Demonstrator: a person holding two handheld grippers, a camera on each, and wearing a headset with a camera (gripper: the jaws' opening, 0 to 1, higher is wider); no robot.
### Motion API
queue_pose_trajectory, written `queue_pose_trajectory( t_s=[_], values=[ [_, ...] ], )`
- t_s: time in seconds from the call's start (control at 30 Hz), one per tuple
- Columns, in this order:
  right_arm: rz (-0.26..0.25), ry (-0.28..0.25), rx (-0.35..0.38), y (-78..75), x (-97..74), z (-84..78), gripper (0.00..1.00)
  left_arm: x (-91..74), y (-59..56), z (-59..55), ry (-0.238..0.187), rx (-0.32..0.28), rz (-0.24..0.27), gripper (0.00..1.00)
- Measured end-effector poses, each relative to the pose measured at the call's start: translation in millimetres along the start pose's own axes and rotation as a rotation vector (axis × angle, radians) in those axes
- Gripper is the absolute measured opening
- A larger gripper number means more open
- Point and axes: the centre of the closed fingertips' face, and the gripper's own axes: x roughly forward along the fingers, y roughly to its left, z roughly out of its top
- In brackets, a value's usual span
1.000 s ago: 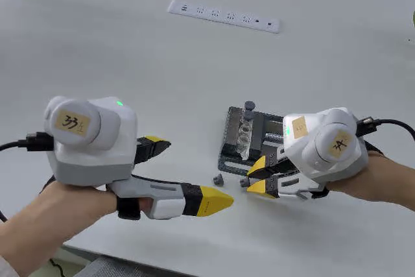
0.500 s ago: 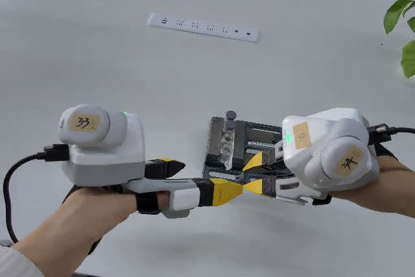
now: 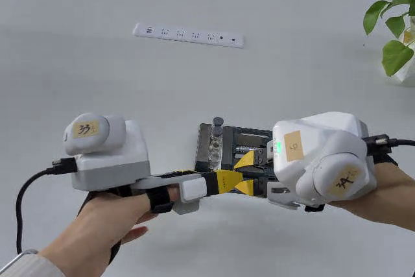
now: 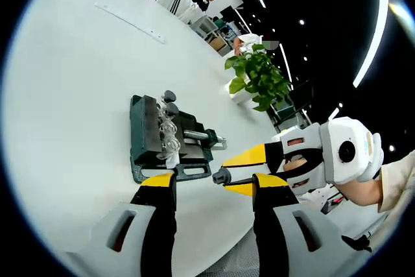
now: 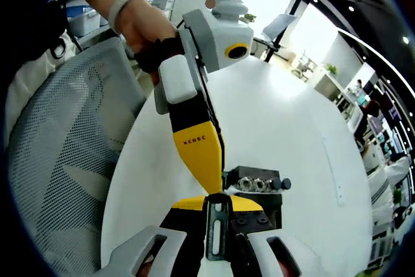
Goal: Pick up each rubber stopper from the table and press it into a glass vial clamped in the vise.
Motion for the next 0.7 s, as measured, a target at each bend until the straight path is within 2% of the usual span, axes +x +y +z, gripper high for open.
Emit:
queue_pose_trajectory(
  t_s=[0.1, 0.23, 0.53, 0.7],
  values=[
    [-0.01, -0.006, 0.007, -1.0, -1.3, 1.7, 0.07, 2.2, -1.8, -0.2, 0.002, -0.022, -0.012, 0.34],
    [-0.031, -0.007, 0.001, -3.7, -2.8, 3.4, 0.07, 4.6, -4.4, -2.6, 0.012, -0.044, -0.03, 0.28],
    [-0.035, -0.01, -0.004, -2.4, -3.9, 6.3, 0.07, 7.8, -5.1, -4.5, 0.0, -0.077, -0.039, 0.18],
    [-0.038, -0.004, -0.009, -2.5, -4.5, 6.6, 0.07, 7.8, -6.6, -4.0, -0.003, -0.102, -0.05, 0.17]
  ],
)
